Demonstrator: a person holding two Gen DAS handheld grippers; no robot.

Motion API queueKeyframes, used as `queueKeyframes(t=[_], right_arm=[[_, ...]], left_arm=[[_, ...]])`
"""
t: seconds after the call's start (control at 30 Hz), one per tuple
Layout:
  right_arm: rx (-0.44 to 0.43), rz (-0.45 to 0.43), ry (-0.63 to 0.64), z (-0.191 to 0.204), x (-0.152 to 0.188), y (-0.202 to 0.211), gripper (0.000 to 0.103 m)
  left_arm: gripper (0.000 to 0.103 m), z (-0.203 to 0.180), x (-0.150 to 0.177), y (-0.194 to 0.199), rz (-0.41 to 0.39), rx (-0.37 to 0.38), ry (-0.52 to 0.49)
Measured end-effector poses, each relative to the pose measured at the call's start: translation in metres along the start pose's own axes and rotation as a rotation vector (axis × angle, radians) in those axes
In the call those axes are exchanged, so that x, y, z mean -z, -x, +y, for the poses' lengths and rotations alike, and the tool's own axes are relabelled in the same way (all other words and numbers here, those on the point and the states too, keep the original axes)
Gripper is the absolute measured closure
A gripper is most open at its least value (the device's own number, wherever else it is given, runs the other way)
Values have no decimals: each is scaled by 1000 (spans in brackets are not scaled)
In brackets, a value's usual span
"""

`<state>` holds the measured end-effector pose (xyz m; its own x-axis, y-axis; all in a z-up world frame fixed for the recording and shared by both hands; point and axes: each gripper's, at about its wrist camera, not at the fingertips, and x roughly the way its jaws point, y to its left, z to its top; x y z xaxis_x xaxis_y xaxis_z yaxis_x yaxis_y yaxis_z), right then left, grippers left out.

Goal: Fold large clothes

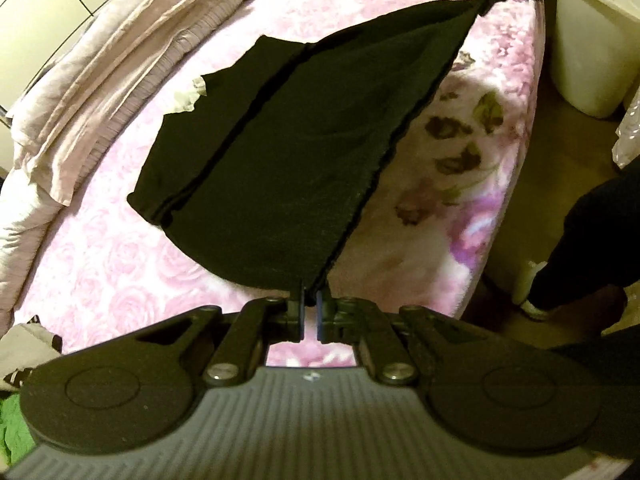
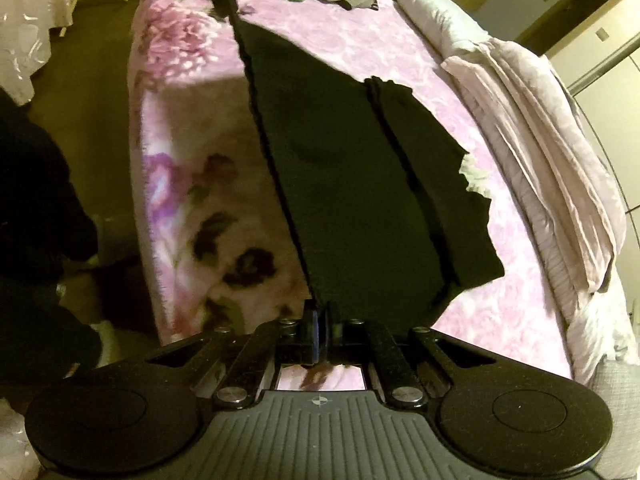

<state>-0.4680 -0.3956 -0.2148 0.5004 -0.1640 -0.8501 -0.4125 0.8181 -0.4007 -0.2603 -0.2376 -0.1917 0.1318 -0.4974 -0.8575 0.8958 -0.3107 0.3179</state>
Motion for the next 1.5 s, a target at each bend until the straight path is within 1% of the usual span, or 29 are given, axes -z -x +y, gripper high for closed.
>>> queueKeyframes(t=[0.07,0.17,0.33,0.47,0.53,0.57,0.67,0.73,0.8,0.93,1.0,1.03,1.1,1.2,1.3,1.4,1.5], right_arm=[[-11,-1,-11,7,-1,7,103],[-55,4,-7,22,1,19,103],[-135,31,-54,44,8,46,103],[-221,44,-66,50,14,71,103],[-219,35,-62,38,16,74,103],[-210,26,-68,25,17,72,103],[-167,-5,-77,-20,15,63,103],[-151,-29,-117,-62,10,51,103],[-117,-38,-109,-101,3,35,103],[-50,-23,-112,-179,-19,-11,103],[-30,1,-137,-214,-31,-40,103],[-23,16,-145,-227,-30,-50,103],[-20,63,-188,-254,-38,-84,103],[-36,124,-226,-282,-44,-130,103],[-51,156,-252,-307,-45,-164,103],[-63,170,-275,-330,-47,-185,103],[-73,172,-309,-347,-46,-202,103]], left_arm=[[100,-8,3,7,0,-9,2],[101,-20,11,18,15,3,26],[101,-43,25,43,75,71,81],[100,-54,22,66,114,125,126],[100,-48,14,68,120,129,147],[100,-41,8,66,117,123,153],[100,-4,-16,58,89,70,174],[100,31,-34,48,65,30,201],[100,69,-52,34,36,3,217],[100,137,-77,-14,7,-4,227],[100,172,-89,-45,2,8,233],[100,190,-95,-62,1,23,243],[100,222,-103,-97,11,64,269],[100,251,-106,-154,40,113,260],[100,270,-106,-198,67,150,269],[100,289,-108,-223,75,175,297],[100,302,-110,-242,86,181,307]])
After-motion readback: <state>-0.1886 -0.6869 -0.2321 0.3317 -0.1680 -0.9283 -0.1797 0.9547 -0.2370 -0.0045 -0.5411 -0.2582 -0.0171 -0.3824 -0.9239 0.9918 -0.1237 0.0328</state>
